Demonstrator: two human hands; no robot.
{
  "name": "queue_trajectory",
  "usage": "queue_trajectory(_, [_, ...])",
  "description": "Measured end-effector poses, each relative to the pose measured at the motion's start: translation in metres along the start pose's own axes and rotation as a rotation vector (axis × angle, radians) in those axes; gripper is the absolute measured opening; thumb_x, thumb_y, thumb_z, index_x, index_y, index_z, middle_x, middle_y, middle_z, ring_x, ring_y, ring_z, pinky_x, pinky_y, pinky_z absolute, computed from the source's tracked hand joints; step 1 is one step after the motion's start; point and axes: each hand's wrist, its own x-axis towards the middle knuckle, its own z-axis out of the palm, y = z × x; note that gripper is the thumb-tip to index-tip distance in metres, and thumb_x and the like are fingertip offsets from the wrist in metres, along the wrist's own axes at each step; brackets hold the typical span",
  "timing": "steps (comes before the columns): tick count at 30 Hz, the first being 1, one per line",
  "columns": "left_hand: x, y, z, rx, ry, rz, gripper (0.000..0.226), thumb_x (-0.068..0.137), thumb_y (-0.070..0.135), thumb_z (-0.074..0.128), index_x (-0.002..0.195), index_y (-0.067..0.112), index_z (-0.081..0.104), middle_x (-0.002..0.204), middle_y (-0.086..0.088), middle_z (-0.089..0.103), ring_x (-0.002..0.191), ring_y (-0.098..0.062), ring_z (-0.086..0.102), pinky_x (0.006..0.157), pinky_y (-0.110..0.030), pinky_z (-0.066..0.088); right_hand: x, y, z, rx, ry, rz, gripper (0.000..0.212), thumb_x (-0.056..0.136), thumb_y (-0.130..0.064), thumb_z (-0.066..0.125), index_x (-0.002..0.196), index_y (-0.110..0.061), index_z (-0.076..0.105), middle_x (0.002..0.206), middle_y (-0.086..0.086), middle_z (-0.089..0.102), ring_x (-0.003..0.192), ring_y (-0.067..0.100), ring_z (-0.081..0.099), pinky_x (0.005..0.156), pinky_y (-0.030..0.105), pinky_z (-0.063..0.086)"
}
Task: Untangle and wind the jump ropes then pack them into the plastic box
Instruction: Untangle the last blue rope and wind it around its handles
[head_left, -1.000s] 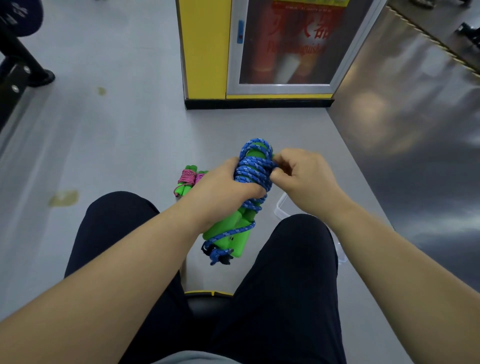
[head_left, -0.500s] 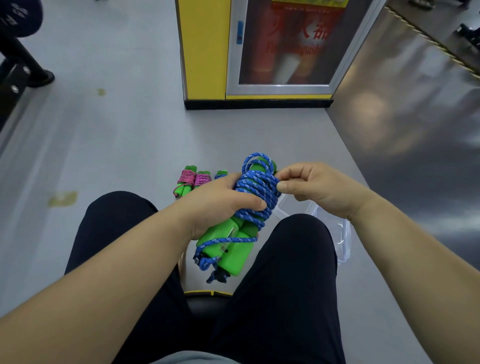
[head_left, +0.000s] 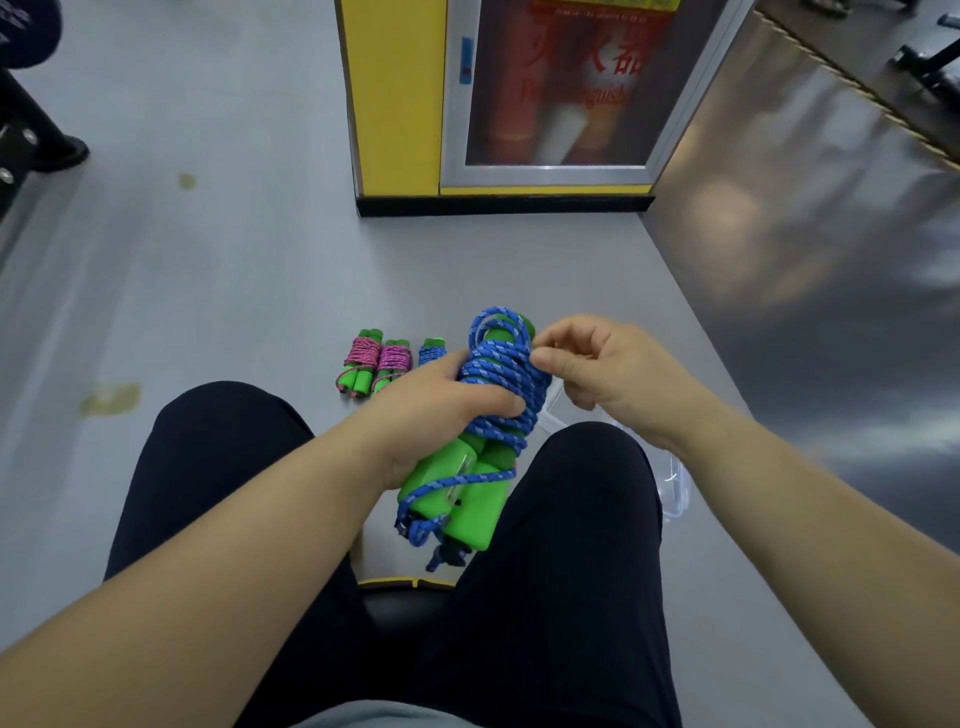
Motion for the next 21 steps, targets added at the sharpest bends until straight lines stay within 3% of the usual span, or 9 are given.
queue_trajectory(2, [0.000,0.004,-0.002,-0.060,-0.005,-0.009,0.032,0.078,0.009,0.069,0.108,0.016,0.061,0.095,-0.018,0.072,0.085,-0.041,0.069,0.083,-0.056,0.053,-0.002,0.002,0.009,0.069,0.183,-0.129,0.015,0.082,-0.009,0.067,0.079,-0.019,0.057,0.063,-0.005,0.056,0.048,0.011,0.050,0.048,0.021,0.043])
queue_trajectory(4, [0.000,0.005,-0.003,-0.067,0.011,0.006,0.035,0.074,0.012,0.071,0.107,0.016,0.061,0.096,-0.018,0.072,0.086,-0.041,0.068,0.084,-0.058,0.052,-0.004,0.005,0.016,0.036,0.286,-0.199,0.017,0.082,-0.010,0.068,0.075,-0.021,0.058,0.070,-0.002,0.061,0.056,0.011,0.059,0.056,0.022,0.051])
queue_trajectory(8, [0.000,0.006,-0.002,0.067,0.102,0.085,0.035,0.072,0.024,0.073,0.105,0.026,0.060,0.094,-0.005,0.073,0.084,-0.029,0.071,0.084,-0.050,0.054,-0.011,0.015,0.031,-0.100,0.472,-0.205,0.008,0.079,-0.029,0.071,0.073,-0.030,0.066,0.086,-0.003,0.059,0.077,0.015,0.063,0.071,0.038,0.057])
queue_trajectory(11, [0.000,0.005,0.001,0.187,0.169,0.131,0.043,0.059,0.039,0.069,0.101,0.034,0.058,0.093,0.005,0.071,0.085,-0.019,0.069,0.085,-0.046,0.054,-0.015,0.011,0.039,0.002,0.493,-0.087,0.007,0.078,-0.030,0.072,0.079,-0.024,0.072,0.089,0.002,0.063,0.079,0.017,0.066,0.074,0.041,0.057])
queue_trajectory(14, [-0.001,0.003,0.004,0.273,0.198,0.153,0.042,0.060,0.044,0.067,0.100,0.036,0.056,0.093,0.008,0.069,0.086,-0.017,0.068,0.084,-0.045,0.054,-0.017,0.004,0.043,0.103,0.523,0.008,0.008,0.077,-0.027,0.074,0.076,-0.020,0.070,0.078,0.001,0.069,0.071,0.017,0.068,0.074,0.040,0.058])
queue_trajectory(18, [-0.003,0.003,0.005,0.323,0.239,0.206,0.034,0.075,0.035,0.069,0.105,0.031,0.054,0.094,0.007,0.067,0.088,-0.015,0.064,0.084,-0.043,0.052,-0.015,-0.001,0.048,0.148,0.538,0.073,0.017,0.075,-0.031,0.075,0.075,-0.014,0.071,0.068,0.000,0.069,0.065,0.015,0.067,0.074,0.044,0.058])
queue_trajectory(21, [-0.004,0.004,0.004,0.338,0.254,0.218,0.032,0.078,0.032,0.067,0.107,0.028,0.053,0.094,0.007,0.065,0.087,-0.014,0.063,0.083,-0.039,0.052,-0.014,-0.004,0.047,0.142,0.488,0.113,0.018,0.077,-0.032,0.073,0.079,-0.014,0.073,0.068,-0.004,0.067,0.058,0.003,0.060,0.069,0.037,0.059])
